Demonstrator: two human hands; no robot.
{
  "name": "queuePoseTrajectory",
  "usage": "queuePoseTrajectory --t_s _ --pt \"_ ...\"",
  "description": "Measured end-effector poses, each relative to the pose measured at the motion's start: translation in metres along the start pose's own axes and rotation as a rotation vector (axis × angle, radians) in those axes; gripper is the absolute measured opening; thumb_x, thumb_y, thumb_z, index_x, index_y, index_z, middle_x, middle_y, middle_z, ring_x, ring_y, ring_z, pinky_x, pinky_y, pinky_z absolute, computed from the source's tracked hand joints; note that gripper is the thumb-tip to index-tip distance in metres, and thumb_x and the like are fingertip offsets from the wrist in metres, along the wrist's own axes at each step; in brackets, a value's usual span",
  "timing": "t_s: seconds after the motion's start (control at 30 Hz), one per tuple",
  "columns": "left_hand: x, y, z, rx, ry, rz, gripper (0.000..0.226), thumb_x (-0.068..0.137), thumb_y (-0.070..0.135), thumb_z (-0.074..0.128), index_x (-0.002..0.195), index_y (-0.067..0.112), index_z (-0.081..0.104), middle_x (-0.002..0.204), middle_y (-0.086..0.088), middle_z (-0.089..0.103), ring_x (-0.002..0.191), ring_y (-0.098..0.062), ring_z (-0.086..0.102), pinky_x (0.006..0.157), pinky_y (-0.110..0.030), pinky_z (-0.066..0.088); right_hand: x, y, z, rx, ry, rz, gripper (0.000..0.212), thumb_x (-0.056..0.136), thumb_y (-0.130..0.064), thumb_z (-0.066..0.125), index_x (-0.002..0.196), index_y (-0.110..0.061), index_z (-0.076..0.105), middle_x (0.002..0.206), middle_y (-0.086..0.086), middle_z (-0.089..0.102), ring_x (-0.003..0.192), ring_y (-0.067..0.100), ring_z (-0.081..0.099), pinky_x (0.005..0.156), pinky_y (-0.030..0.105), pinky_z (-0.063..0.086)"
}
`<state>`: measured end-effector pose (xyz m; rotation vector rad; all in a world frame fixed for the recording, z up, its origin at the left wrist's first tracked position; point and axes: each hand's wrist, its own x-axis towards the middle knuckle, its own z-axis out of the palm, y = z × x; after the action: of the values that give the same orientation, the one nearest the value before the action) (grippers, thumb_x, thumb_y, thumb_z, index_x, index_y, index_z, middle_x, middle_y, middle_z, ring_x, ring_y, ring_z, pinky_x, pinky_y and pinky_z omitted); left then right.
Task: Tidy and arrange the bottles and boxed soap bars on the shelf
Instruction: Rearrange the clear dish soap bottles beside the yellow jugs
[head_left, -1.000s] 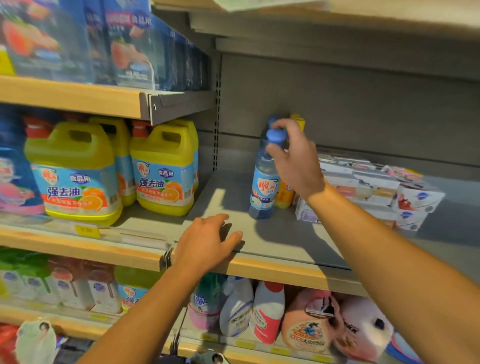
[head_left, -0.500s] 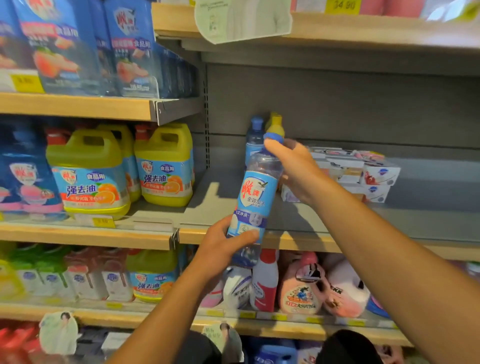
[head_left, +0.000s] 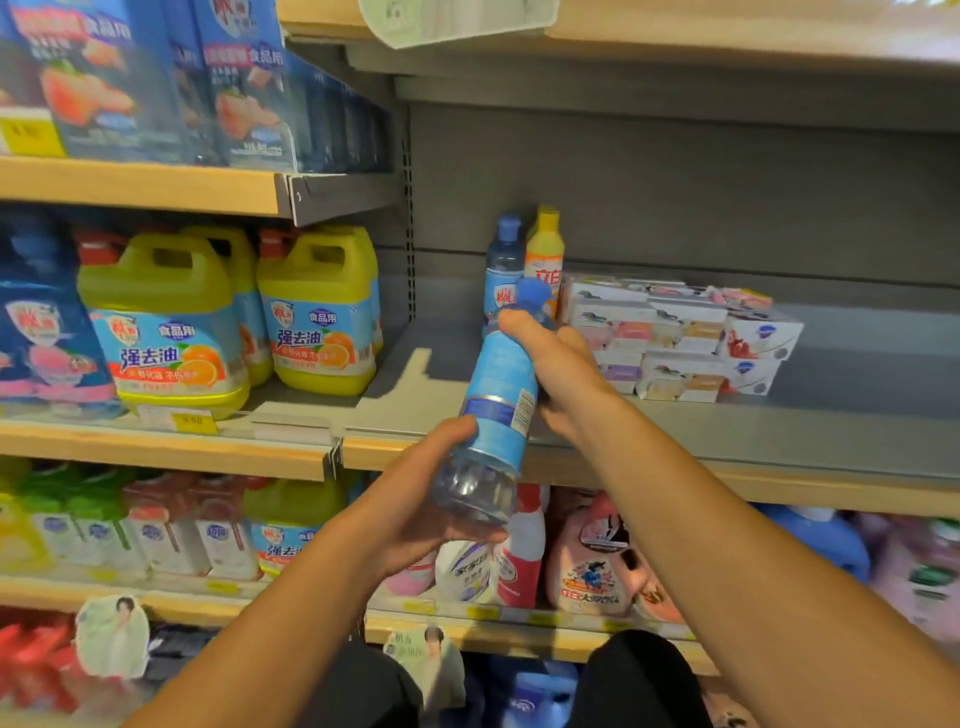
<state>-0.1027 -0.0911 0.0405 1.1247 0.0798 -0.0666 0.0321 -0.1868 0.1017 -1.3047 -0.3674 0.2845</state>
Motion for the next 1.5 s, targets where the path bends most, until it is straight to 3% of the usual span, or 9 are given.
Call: queuePoseTrajectory --t_s 0.13,0.27,0.37,0.47,0.67,0.83,1.0,1.27,1.5 --pt "0.019 -0.002 -0.004 0.483 0.299 0.302 0.036 0.082 0.036 0.076 0.114 0.024 0.065 0.106 -0.003 0.07 0.093 -0.021 0.071 0.077 -0.049 0.061 0.017 -0.001 -0.003 -0.192 0.119 -0.156 0.04 0.073 -0.023 0.078 0.109 -0.021 0.062 0.098 0.001 0.073 0.084 0.017 0.073 0.078 0.042 0.061" --pt "0.047 0.0 -0.013 0.886 0.516 0.505 0.037 0.081 0.036 0.074 0.116 0.028 0.062 0.104 0.01 0.069 0.096 -0.004 0.065 0.076 -0.029 0.057 0.036 0.003 -0.003 -0.217 0.112 -0.182 0.038 0.075 -0.029 0.08 0.107 -0.026 0.059 0.097 -0.003 0.073 0.082 0.015 0.073 0.074 0.037 0.061" --pt "0.058 0.002 -0.023 0.549 0.396 0.446 0.016 0.092 0.024 0.065 0.107 0.023 0.07 0.098 -0.002 0.074 0.086 -0.016 0.071 0.067 -0.032 0.059 0.05 0.007 -0.012 -0.113 0.027 -0.074 0.035 0.083 -0.03 0.073 0.115 -0.021 0.061 0.104 0.0 0.073 0.088 0.019 0.073 0.077 0.039 0.058" --pt "0.061 0.009 -0.035 0.066 0.267 0.183 0.031 0.078 0.039 0.066 0.098 0.016 0.075 0.09 -0.013 0.07 0.07 -0.023 0.071 0.055 -0.034 0.054 0.062 0.015 -0.026 0.302 -0.203 0.13 0.044 0.087 -0.025 0.065 0.128 -0.014 0.057 0.115 0.009 0.063 0.099 0.027 0.062 0.086 0.04 0.052" --pt "0.076 0.009 -0.05 -0.27 -0.079 -0.062 0.049 0.071 0.041 0.068 0.104 0.006 0.076 0.099 -0.017 0.072 0.083 -0.029 0.071 0.071 -0.035 0.054 0.08 0.033 -0.025 0.427 -0.366 0.136 0.049 0.087 -0.032 0.061 0.132 -0.014 0.054 0.115 0.009 0.066 0.102 0.025 0.065 0.091 0.046 0.053" --pt "0.081 0.013 -0.046 0.065 0.094 -0.008 0.045 0.077 0.056 0.061 0.104 0.024 0.076 0.108 -0.01 0.074 0.089 -0.025 0.073 0.066 -0.041 0.059 0.088 0.029 -0.019 0.006 -0.153 -0.012 0.011 0.085 -0.033 0.071 0.093 -0.026 0.075 0.094 0.0 0.076 0.084 0.018 0.073 0.07 0.039 0.059" --pt "0.086 0.01 -0.031 0.714 0.418 0.33 0.044 0.069 0.055 0.07 0.106 0.032 0.062 0.096 0.009 0.073 0.085 -0.006 0.07 0.074 -0.03 0.059 0.093 0.019 -0.011 -0.264 0.021 -0.17 0.024 0.077 -0.044 0.075 0.093 -0.026 0.069 0.088 -0.005 0.074 0.074 0.011 0.073 0.056 0.029 0.057" --pt "0.09 0.013 -0.039 0.594 0.29 0.305 0.033 0.081 0.034 0.077 0.11 0.026 0.064 0.096 0.006 0.075 0.087 -0.01 0.072 0.072 -0.025 0.057 0.09 0.014 -0.009 -0.295 0.005 -0.147 0.026 0.078 -0.04 0.076 0.092 -0.021 0.065 0.081 -0.008 0.072 0.071 0.008 0.072 0.059 0.028 0.056" --pt "0.105 0.041 -0.05 1.066 0.461 0.504 0.055 0.063 0.057 0.077 0.11 0.034 0.06 0.097 0.018 0.071 0.086 0.005 0.065 0.071 -0.016 0.054 0.079 -0.003 0.017 -0.572 0.164 -0.583 0.05 0.051 -0.064 0.068 0.092 -0.039 0.055 0.086 -0.026 0.064 0.079 -0.009 0.061 0.064 0.014 0.05"
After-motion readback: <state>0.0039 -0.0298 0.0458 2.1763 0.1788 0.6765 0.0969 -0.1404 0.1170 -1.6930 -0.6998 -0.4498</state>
